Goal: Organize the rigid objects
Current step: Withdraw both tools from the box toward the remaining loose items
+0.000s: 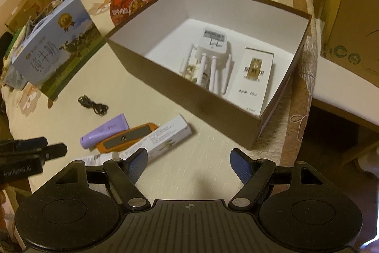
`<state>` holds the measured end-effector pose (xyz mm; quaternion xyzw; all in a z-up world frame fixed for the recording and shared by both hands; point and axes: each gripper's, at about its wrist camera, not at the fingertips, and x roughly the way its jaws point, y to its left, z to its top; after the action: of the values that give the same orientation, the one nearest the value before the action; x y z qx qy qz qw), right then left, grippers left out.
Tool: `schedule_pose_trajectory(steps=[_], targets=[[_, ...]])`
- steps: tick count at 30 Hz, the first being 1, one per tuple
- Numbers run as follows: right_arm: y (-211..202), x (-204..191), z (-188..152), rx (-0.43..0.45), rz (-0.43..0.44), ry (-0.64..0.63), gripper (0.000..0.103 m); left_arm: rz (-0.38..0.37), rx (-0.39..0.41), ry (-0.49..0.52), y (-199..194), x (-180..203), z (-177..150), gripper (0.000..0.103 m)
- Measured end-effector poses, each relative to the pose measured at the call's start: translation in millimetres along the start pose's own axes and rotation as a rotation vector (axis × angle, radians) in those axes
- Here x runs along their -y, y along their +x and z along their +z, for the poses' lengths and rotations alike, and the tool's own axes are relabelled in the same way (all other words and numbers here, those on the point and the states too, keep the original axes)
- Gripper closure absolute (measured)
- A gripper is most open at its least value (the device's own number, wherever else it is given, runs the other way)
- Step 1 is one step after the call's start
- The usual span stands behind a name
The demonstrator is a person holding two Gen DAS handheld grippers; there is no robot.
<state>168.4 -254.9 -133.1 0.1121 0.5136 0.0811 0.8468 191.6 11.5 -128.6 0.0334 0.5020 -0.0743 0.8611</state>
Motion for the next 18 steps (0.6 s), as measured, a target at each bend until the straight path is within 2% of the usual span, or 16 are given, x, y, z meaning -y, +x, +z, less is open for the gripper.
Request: schedule_pose_trajectory(steps=[6,18], targets=[[12.0,-7.6,-12.9,-0.046,0.01,-0.022,0.029,0.002,-0.044,-0.018,7.1,1.4,-22.5,0.051],[34.2,-14.5,-30.7,-0.117,0.018,-0.039,0.029,-0.029,-0.08,-0.013,21.7,6.6,-43.6,0.051]])
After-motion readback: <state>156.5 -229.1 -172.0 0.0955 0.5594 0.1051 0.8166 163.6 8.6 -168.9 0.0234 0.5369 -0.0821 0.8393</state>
